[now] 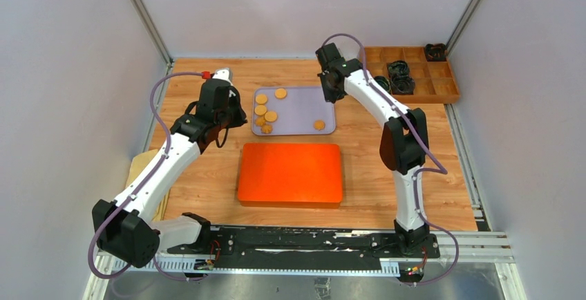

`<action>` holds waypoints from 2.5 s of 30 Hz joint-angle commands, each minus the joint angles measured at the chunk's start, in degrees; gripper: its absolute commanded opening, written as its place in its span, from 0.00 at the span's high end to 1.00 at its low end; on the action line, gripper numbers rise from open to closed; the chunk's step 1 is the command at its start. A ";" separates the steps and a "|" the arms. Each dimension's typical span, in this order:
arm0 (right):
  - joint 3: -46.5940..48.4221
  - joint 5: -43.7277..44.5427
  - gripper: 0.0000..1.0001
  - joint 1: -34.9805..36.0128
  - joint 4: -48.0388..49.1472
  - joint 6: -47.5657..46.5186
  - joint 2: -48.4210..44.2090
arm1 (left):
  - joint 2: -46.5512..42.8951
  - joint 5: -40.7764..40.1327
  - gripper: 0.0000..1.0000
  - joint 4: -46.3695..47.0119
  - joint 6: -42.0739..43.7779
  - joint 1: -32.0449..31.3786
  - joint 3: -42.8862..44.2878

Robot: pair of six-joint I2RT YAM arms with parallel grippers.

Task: Pack the cookies

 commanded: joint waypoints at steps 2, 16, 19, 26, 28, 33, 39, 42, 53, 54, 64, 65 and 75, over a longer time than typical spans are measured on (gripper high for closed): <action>5.84 4.75 1.00 -4.84 -0.36 0.50 2.89 | 0.58 1.14 0.93 1.17 0.00 0.09 0.01; 18.63 0.31 0.57 -9.42 3.89 -5.57 14.43 | 1.11 0.84 0.93 0.45 0.40 0.09 -0.21; 19.33 -0.39 0.56 -10.68 4.08 -5.91 15.75 | 1.21 1.02 0.93 0.27 0.36 0.09 -0.36; 19.91 0.00 0.57 -12.67 5.05 -7.74 18.65 | 0.63 0.59 0.93 -0.32 0.29 0.09 -1.17; 20.09 -0.25 0.57 -13.25 5.03 -7.86 19.73 | 0.44 0.54 0.93 -0.62 0.14 0.09 -1.29; 19.10 -2.41 0.58 -14.78 5.21 -6.98 21.49 | 0.15 0.33 0.93 -0.77 -0.14 0.09 -1.50; 16.31 -5.58 0.67 -15.31 5.43 -5.02 21.78 | 0.95 0.62 0.93 -0.82 -0.57 0.09 -1.27; 13.47 -5.99 0.82 -15.28 5.95 -4.40 20.69 | 0.97 0.71 0.93 -0.87 -0.61 0.09 -1.36; 3.57 -11.62 1.00 -15.22 7.43 -3.09 11.25 | 0.59 1.59 0.93 -0.55 -0.87 0.09 -2.09; 1.99 -12.15 1.00 -15.20 7.15 -2.73 9.90 | 0.51 1.60 0.93 -0.51 -0.88 0.09 -2.18; -24.46 -14.36 1.00 -12.80 7.15 0.85 -9.52 | 0.08 3.32 0.93 0.56 -1.58 0.09 -3.01; -26.71 -14.40 1.00 -12.37 7.15 0.88 -11.27 | -0.05 3.47 0.93 0.66 -1.66 0.09 -3.03; -42.24 -13.66 1.00 -8.14 7.53 2.33 -24.47 | -2.36 3.65 0.93 0.54 -1.49 -0.08 -4.10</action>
